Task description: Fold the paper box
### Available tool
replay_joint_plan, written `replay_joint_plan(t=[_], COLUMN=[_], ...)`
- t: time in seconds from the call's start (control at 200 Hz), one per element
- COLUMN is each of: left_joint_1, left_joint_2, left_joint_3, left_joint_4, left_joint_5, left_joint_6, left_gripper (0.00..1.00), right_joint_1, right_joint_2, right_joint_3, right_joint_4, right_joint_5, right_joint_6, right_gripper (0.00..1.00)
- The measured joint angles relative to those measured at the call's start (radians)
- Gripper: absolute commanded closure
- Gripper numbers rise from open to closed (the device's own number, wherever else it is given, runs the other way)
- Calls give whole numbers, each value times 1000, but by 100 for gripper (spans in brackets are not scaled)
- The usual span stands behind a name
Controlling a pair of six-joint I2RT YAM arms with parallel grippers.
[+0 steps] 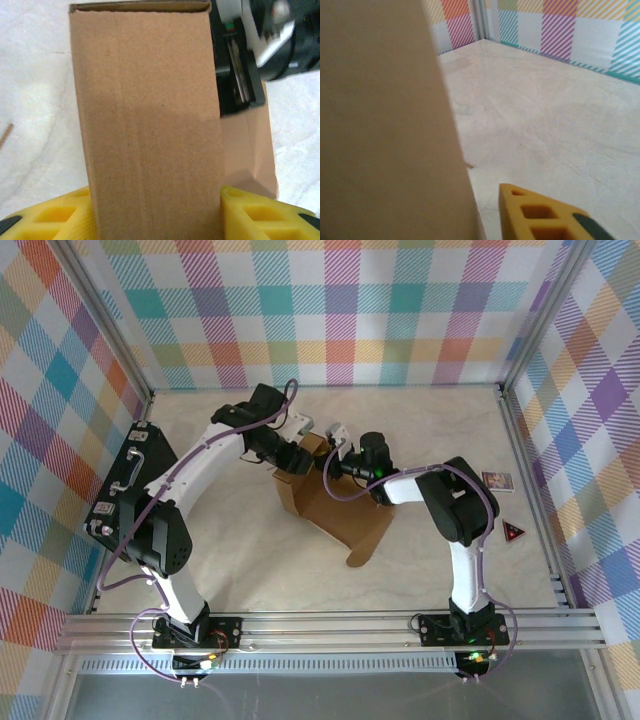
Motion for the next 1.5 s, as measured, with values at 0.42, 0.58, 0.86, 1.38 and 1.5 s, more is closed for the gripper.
replay_joint_plan(t=[0.42, 0.58, 0.86, 1.38, 1.5], left_joint_1=[6, -1, 4, -11, -14], left_joint_2=[0, 1, 1, 2, 3], left_joint_3=[2, 1, 2, -19, -20], left_joint_4=[27, 1, 10, -40, -39], left_joint_5=[-19, -3, -21, -23, -35], left_joint_6=[-1, 0, -1, -5, -13], left_gripper=[47, 47, 47, 47, 47], right_joint_1=[-4, -8, -6, -31, -40], right_joint_2=[5, 5, 7, -78, -146], right_joint_3=[19, 21, 21, -99, -138], right_joint_4=[-4, 18, 2, 14, -24], right_joint_5=[-12, -2, -19, 19, 8], right_joint_6=[-8, 15, -9, -60, -85], right_gripper=[68, 73, 61, 17, 16])
